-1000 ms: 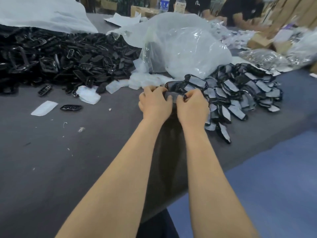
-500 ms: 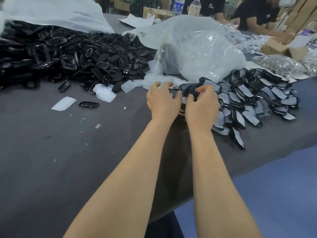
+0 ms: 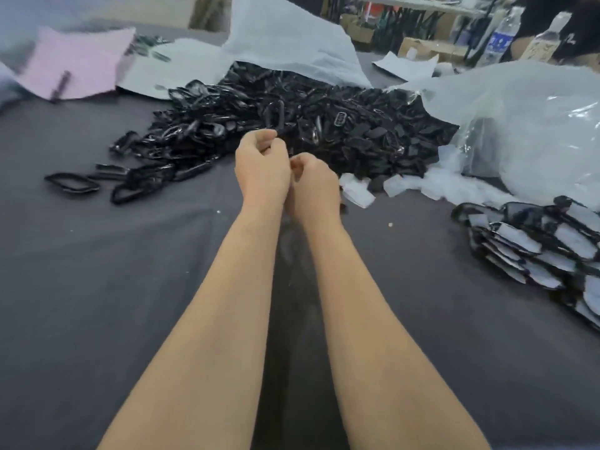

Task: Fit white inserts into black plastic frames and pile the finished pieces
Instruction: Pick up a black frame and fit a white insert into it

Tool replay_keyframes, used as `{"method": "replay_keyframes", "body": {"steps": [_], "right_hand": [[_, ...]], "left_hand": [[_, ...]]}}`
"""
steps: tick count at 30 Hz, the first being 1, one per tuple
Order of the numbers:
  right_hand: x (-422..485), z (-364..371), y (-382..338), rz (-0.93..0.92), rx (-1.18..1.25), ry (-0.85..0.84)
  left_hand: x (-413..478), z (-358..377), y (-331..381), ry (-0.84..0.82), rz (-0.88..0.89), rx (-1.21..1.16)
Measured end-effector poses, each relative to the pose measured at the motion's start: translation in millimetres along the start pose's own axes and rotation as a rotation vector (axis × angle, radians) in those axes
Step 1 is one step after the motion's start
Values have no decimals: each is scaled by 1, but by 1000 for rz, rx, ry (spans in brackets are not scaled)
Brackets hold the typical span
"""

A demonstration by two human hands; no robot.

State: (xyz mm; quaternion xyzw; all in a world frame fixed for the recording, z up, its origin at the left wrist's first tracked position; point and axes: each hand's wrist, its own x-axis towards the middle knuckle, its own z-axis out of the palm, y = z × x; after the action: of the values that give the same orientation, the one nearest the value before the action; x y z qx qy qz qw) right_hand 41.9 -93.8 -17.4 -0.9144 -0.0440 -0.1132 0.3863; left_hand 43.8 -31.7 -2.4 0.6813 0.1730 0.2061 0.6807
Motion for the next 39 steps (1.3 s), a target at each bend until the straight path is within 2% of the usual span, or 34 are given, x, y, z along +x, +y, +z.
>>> {"method": "replay_keyframes", "body": {"steps": [4,6,10,13,17,20,25,29,31,33,36,39], "right_hand": [[4,50,-33,-105,-57,-136],[9,65,-39,-134,-179,-162],[20,80,-40,-46,-288,-221],[25,86,-42,-4,-306,-213],[27,90,-43,32,-336,-104],[28,85,-32,-16,-366,-85],[27,49,-12,-82,-23,-67],[20,11,5,-41,176,-58],[17,-6,15,-29,213,-55],[12,-20,25,-90,139,17],[0,-34,36,-217,57,114],[-10,-35,48,-197,113,107]], "left_hand": [[28,-53,-6,206,-55,-68],[37,-71,-9,274,-85,-114],[47,-85,-13,322,-109,-187],[50,-82,-13,300,-125,-181],[47,-73,-14,258,-150,-168],[43,-68,-16,224,-178,-180],[38,-57,-22,218,-157,-146],[28,-41,-23,166,-101,-12],[19,-32,-23,84,-73,102],[7,-21,-21,-19,-92,141],[-9,-5,-21,-137,-170,22],[-17,0,-25,-139,-225,-172]]}}
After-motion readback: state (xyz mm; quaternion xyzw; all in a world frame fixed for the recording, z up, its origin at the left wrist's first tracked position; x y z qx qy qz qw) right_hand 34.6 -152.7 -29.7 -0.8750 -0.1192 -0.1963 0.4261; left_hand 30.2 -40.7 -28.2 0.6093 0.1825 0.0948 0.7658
